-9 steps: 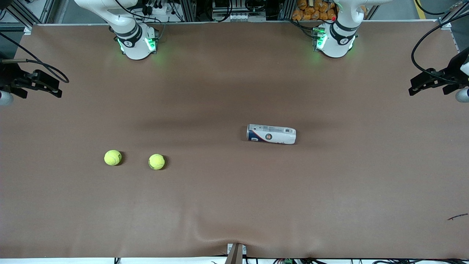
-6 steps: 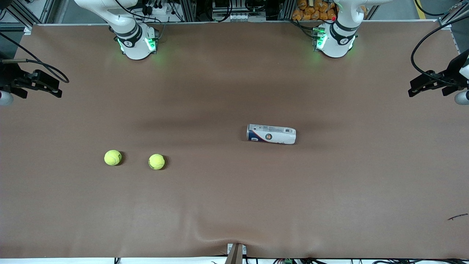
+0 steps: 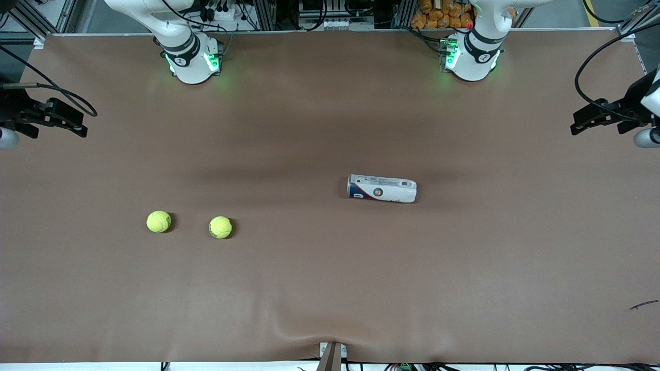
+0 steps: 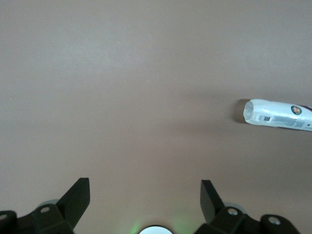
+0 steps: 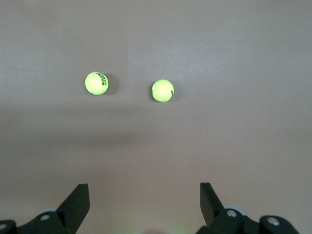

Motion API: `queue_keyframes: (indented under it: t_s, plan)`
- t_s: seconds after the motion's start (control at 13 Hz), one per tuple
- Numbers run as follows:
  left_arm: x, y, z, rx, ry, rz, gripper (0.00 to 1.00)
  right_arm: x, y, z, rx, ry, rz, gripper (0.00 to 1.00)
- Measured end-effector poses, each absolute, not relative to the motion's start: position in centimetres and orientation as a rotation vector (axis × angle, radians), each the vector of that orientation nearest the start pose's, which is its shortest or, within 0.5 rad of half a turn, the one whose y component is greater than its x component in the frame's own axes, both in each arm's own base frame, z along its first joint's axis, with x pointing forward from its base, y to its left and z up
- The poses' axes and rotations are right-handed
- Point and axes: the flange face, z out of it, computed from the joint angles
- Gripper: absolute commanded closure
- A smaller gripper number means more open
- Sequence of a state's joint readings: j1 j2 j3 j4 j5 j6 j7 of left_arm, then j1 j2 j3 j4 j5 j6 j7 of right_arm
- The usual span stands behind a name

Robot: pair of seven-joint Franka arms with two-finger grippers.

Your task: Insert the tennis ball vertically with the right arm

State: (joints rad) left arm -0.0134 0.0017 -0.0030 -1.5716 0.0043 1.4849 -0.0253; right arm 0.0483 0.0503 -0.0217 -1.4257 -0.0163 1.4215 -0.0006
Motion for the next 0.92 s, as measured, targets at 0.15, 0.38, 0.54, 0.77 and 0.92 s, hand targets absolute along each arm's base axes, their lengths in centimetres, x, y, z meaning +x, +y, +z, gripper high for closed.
queue_keyframes:
  t_s: [0.15,0.38,0.54,0.77,0.92]
  plan:
    - [55.0,-2.2,60.5,-3.131,0.138,0.175,0.00,55.5,1.8,65.1,-3.158,-0.053,0.084,0.00]
    - [56.1,-3.2,58.0,-3.101,0.545,0.247,0.00,55.4,4.0,64.9,-3.161,-0.049,0.089,0.00]
    - [56.5,-4.0,56.7,-3.076,0.719,0.286,0.00,55.9,5.9,63.7,-3.163,-0.056,0.122,0.00]
    - [55.8,-11.1,55.5,-3.003,0.961,0.341,0.00,57.1,7.2,61.1,-3.166,-0.081,0.184,0.00]
    - [55.3,-15.2,53.3,-2.920,1.179,0.419,0.00,57.4,8.0,60.7,-3.167,-0.085,0.181,0.00]
